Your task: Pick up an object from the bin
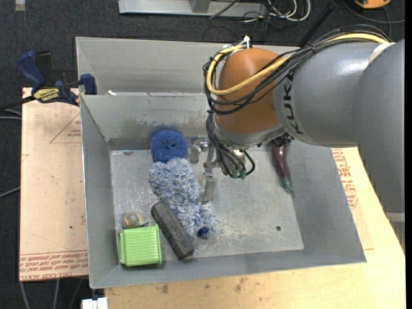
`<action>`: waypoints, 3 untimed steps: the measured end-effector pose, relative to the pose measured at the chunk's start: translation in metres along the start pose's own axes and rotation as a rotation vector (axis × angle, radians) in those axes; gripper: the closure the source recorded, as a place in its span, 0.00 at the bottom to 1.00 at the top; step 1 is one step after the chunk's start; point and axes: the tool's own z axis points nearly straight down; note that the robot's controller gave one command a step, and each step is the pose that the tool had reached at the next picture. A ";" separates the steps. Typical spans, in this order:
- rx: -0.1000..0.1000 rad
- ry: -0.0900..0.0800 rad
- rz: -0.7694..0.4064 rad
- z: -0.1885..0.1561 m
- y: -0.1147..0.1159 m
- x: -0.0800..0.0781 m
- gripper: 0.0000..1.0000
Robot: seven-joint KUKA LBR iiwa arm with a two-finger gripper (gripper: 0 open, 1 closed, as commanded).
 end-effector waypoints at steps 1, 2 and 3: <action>-0.001 -0.008 0.002 -0.005 0.000 -0.002 0.00; 0.002 -0.013 -0.064 0.006 0.014 0.000 0.00; -0.002 -0.008 -0.174 0.028 0.031 0.011 0.00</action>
Offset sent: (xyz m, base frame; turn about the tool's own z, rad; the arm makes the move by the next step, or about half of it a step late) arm -0.0107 0.0611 -0.0414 -0.2491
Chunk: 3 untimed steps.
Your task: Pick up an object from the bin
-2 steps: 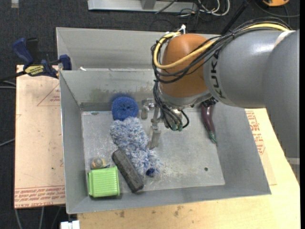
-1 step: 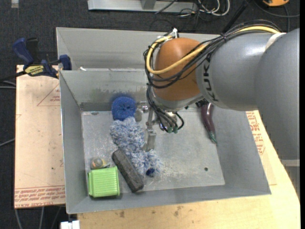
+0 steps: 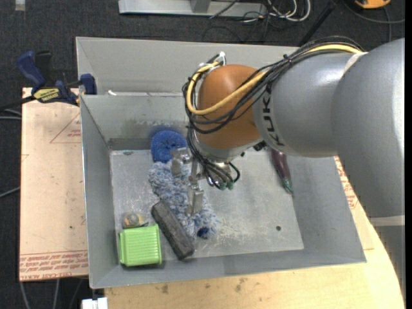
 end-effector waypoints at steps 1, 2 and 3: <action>0.002 -0.010 -0.005 0.043 0.012 -0.001 1.00; 0.002 -0.010 -0.005 0.043 0.012 -0.001 1.00; 0.003 -0.001 0.027 -0.147 -0.005 0.010 1.00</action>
Offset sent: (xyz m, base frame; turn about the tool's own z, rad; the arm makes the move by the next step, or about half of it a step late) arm 0.0000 0.0000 0.0000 0.0000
